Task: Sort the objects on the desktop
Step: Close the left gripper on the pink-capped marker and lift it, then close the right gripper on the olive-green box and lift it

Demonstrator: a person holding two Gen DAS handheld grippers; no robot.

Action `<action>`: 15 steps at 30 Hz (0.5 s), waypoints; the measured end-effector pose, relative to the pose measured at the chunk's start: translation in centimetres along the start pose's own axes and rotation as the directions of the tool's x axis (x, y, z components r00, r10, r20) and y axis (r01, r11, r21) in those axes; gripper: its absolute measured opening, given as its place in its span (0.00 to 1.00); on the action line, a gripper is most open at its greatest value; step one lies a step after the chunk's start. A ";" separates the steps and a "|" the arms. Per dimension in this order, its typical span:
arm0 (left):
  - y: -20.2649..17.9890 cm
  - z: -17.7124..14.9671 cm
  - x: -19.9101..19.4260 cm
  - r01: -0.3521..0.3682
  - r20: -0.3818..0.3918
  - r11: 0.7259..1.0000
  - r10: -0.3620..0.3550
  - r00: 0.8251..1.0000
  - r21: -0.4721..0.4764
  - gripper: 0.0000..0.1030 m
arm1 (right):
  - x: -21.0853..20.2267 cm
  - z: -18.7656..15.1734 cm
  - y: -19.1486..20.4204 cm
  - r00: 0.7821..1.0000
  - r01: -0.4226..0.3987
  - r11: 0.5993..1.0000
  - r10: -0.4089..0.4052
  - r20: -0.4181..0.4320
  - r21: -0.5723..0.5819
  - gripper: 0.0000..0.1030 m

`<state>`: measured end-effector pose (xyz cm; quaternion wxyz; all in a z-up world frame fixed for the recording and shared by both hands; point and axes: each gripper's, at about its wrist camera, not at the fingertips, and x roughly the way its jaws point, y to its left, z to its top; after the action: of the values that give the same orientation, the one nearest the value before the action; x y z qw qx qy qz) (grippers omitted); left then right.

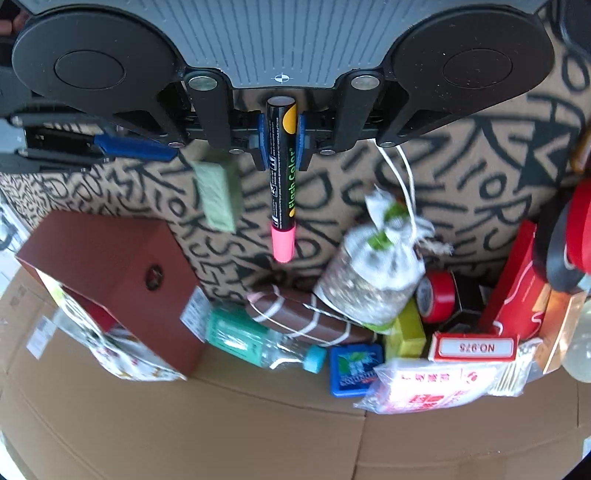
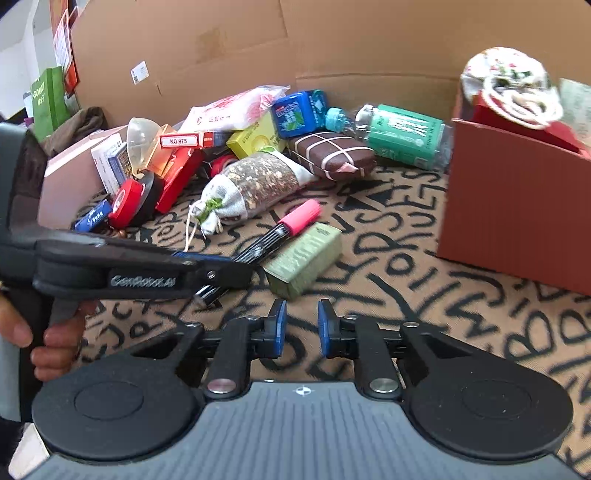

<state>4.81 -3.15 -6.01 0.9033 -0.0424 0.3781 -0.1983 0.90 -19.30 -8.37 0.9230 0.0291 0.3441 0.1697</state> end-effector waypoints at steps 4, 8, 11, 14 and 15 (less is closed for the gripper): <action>-1.1 -1.3 -1.1 -0.031 0.009 0.999 0.031 0.999 -0.022 0.12 | -1.1 -0.4 -0.3 0.999 0.029 0.999 -0.030 0.016 0.019 0.22; -1.2 -1.5 -1.3 -0.075 0.018 0.997 0.075 0.997 -0.017 0.12 | -0.9 0.6 0.0 0.998 0.045 0.998 -0.047 0.050 0.045 0.26; -0.8 -1.3 -1.3 -0.065 0.013 0.998 0.065 0.998 -0.026 0.12 | 0.3 1.8 0.2 0.997 0.034 0.996 -0.039 0.065 0.083 0.42; -0.4 -1.3 -1.3 -0.057 0.012 0.998 0.058 0.998 -0.030 0.13 | 2.0 2.7 0.8 0.998 0.021 0.997 -0.025 0.054 0.081 0.53; -0.4 -1.4 -1.3 -0.055 0.012 0.998 0.055 0.998 -0.030 0.13 | 2.7 2.8 1.0 0.999 0.027 0.997 -0.030 0.043 0.075 0.53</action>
<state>2.88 -2.86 -6.00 0.9101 -0.0466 0.3761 -0.1673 4.32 -17.33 -7.72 0.9309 0.0624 0.3303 0.1428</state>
